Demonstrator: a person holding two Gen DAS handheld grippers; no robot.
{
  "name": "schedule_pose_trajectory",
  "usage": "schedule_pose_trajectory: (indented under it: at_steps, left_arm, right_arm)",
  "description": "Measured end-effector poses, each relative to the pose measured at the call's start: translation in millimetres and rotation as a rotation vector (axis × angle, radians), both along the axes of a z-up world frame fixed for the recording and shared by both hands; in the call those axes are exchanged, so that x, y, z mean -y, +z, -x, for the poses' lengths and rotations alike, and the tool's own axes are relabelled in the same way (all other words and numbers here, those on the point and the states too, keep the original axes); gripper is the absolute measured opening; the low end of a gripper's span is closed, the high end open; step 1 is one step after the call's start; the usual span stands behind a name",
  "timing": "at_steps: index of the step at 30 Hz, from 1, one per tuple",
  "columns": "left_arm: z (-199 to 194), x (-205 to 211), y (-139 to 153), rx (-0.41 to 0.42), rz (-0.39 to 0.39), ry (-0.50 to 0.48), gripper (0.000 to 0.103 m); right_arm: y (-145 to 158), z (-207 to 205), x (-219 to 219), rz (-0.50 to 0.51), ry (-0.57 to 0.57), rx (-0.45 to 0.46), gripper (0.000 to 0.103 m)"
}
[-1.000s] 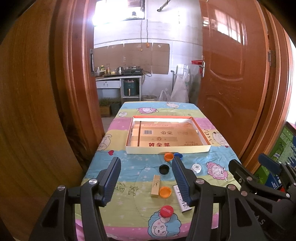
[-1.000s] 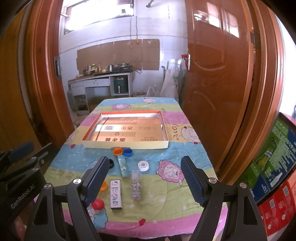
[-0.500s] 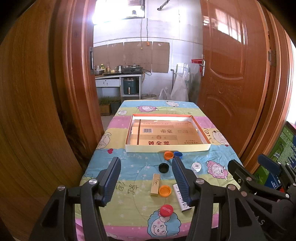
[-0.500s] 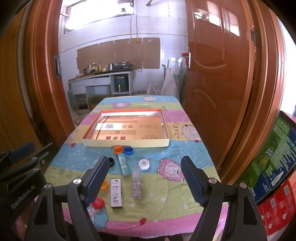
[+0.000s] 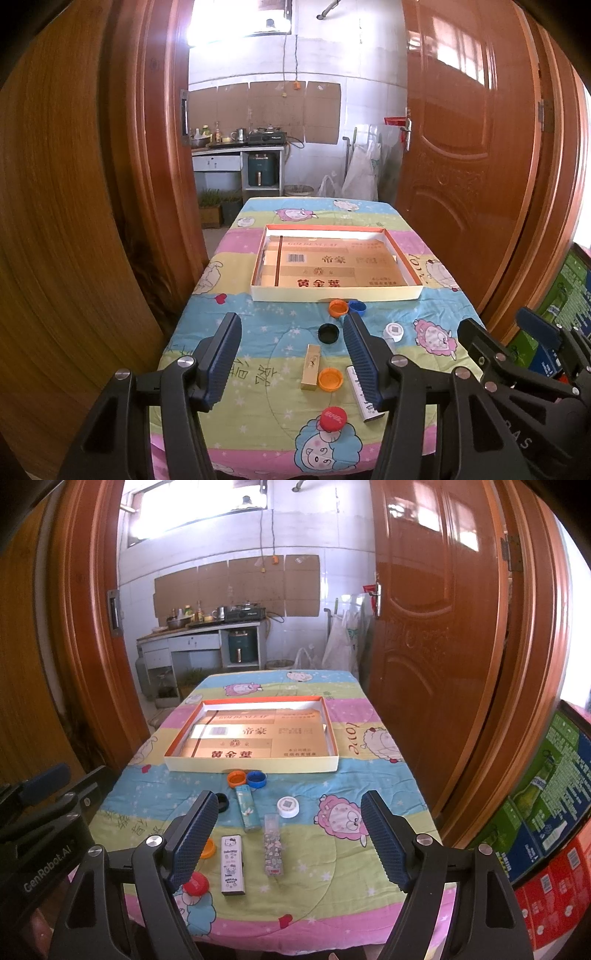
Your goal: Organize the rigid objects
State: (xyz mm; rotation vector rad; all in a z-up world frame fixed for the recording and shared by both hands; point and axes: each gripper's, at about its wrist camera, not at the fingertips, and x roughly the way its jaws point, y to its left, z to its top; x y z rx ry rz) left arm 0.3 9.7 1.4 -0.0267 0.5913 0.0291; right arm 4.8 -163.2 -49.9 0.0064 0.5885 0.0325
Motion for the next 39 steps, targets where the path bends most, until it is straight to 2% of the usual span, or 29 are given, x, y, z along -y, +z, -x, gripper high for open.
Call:
schedule_pose_trajectory:
  at_steps: [27, 34, 39]
  left_arm:
    - [-10, 0, -10, -0.032, -0.001, -0.009, 0.058]
    - [-22, -4, -23, -0.054, -0.008, -0.011, 0.058]
    - [-36, -12, -42, -0.100, 0.007, -0.015, 0.058]
  right_arm:
    - [-10, -9, 4, -0.011, -0.004, -0.025, 0.081]
    - [-22, -20, 12, -0.015, -0.026, -0.051, 0.081]
    - [-39, -34, 22, -0.021, -0.045, -0.091, 0.081]
